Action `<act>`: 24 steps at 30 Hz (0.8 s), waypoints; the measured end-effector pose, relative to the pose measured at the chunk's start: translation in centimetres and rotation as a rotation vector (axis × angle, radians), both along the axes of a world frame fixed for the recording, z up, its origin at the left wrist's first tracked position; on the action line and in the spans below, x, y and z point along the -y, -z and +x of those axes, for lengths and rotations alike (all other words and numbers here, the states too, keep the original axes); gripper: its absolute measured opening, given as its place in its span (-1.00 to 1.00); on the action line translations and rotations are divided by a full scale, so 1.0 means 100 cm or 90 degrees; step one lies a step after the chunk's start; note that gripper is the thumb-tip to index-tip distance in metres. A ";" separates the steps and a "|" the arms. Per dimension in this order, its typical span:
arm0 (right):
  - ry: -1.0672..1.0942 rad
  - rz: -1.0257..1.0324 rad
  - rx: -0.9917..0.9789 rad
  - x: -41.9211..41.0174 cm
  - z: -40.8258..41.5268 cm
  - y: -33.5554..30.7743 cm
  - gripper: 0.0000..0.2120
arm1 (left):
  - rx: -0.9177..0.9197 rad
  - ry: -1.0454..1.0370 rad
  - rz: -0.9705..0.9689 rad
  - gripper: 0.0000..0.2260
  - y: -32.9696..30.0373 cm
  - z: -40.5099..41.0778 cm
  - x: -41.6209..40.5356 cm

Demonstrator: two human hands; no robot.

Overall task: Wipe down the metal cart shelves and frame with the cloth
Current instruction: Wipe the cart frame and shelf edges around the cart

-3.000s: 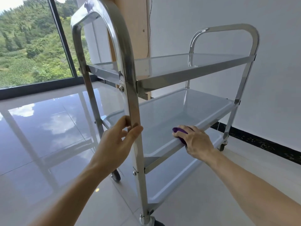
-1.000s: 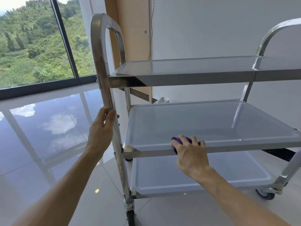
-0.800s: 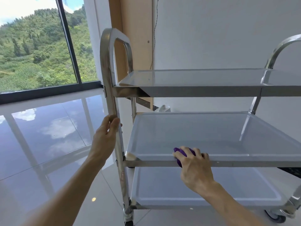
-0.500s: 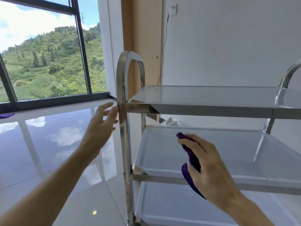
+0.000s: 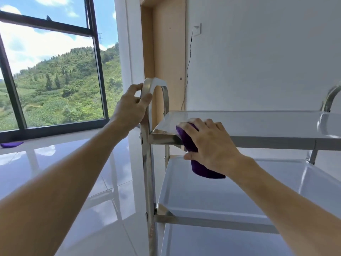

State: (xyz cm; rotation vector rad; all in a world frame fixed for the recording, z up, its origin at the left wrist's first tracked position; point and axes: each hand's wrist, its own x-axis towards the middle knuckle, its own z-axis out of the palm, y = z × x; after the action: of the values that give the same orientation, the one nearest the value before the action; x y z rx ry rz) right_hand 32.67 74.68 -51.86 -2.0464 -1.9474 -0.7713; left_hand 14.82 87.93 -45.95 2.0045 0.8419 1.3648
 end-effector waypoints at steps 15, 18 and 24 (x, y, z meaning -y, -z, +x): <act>0.007 0.150 0.108 -0.058 -0.070 0.016 -0.41 | 0.027 -0.008 0.007 -0.66 0.006 0.001 -0.005; -0.019 0.163 0.114 -0.043 -0.040 0.016 -0.34 | 0.017 0.002 0.014 -0.65 0.005 0.000 -0.007; 0.026 0.289 0.059 0.029 0.070 0.024 -0.43 | 0.028 0.028 -0.002 -0.64 0.005 0.000 -0.009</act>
State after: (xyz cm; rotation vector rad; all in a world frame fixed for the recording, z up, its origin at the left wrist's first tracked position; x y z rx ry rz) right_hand 39.65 71.80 -54.31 -1.8024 -1.5878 -1.2083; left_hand 14.85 88.80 -46.46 1.9719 0.7761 1.3770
